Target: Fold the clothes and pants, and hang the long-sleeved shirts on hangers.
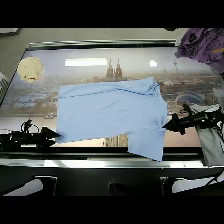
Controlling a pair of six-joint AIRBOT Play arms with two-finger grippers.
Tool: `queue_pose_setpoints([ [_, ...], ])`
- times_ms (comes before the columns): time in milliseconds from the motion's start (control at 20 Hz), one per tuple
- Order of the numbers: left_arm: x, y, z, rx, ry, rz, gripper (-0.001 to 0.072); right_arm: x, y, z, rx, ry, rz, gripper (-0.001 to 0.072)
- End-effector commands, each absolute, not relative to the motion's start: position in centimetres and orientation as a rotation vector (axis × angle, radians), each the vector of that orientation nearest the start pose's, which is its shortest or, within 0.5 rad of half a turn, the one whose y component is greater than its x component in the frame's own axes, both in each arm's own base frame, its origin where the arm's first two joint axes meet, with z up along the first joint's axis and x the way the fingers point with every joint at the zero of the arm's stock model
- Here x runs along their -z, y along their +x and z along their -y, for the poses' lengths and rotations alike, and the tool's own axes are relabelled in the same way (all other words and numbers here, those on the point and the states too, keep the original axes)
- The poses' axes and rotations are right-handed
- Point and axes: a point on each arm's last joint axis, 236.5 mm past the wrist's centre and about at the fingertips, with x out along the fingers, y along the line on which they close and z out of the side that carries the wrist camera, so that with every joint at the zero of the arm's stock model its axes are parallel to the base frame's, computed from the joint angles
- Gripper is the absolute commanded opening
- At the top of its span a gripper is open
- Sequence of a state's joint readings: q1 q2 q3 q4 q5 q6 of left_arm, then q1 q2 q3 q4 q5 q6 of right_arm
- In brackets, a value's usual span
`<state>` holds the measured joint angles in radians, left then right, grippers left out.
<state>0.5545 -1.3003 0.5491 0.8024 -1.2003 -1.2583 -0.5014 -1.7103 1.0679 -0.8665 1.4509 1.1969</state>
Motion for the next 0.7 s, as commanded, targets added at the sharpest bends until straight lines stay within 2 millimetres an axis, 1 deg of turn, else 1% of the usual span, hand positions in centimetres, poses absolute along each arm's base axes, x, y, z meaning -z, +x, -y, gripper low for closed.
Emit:
queue_pose_setpoints([
  [0, 11.2, 24.7, 2.4, 0.072, -1.094, -1.497, 0.0379, 10.0, 32.1, 0.2, -0.345, 0.959, -1.627, 0.0033],
  [50, 11.3, 24.8, 2.4, 0.069, -1.095, -1.496, 0.0366, 9.9, 32.1, 0.2, -0.348, 0.959, -1.629, 0.0033],
  [100, 11.3, 24.8, 2.4, 0.069, -1.095, -1.497, 0.0334, 9.9, 32.0, 0.2, -0.350, 0.960, -1.632, 0.0033],
  [150, 11.4, 24.7, 2.4, 0.070, -1.095, -1.498, 0.0237, 9.9, 31.9, 0.1, -0.353, 0.960, -1.634, 0.0033],
  [250, 11.4, 24.7, 2.6, 0.076, -1.088, -1.504, 0.0210, 9.8, 31.9, 0.1, -0.355, 0.961, -1.636, 0.0033],
  [300, 11.4, 24.6, 2.9, 0.085, -1.079, -1.511, 0.0082, 9.8, 31.9, 0.1, -0.355, 0.961, -1.637, 0.0033],
  [350, 11.4, 24.6, 3.2, 0.099, -1.063, -1.517, 0.0020, 9.8, 31.9, 0.1, -0.355, 0.962, -1.637, 0.0033],
  [500, 11.4, 24.5, 4.2, 0.142, -1.016, -1.533, 0.0018, 9.7, 31.9, 0.1, -0.352, 0.963, -1.635, 0.0033],
  [550, 11.3, 24.6, 4.4, 0.149, -1.008, -1.535, 0.0017, 9.4, 32.1, 0.0, -0.356, 0.964, -1.624, 0.0032],
  [600, 11.1, 25.0, 4.5, 0.157, -0.994, -1.529, 0.0016, 8.7, 32.6, -0.1, -0.371, 0.967, -1.593, 0.0031],
  [650, 10.6, 25.8, 4.4, 0.171, -0.968, -1.514, 0.0015, 7.7, 33.4, -0.7, -0.407, 0.962, -1.548, 0.0030],
])
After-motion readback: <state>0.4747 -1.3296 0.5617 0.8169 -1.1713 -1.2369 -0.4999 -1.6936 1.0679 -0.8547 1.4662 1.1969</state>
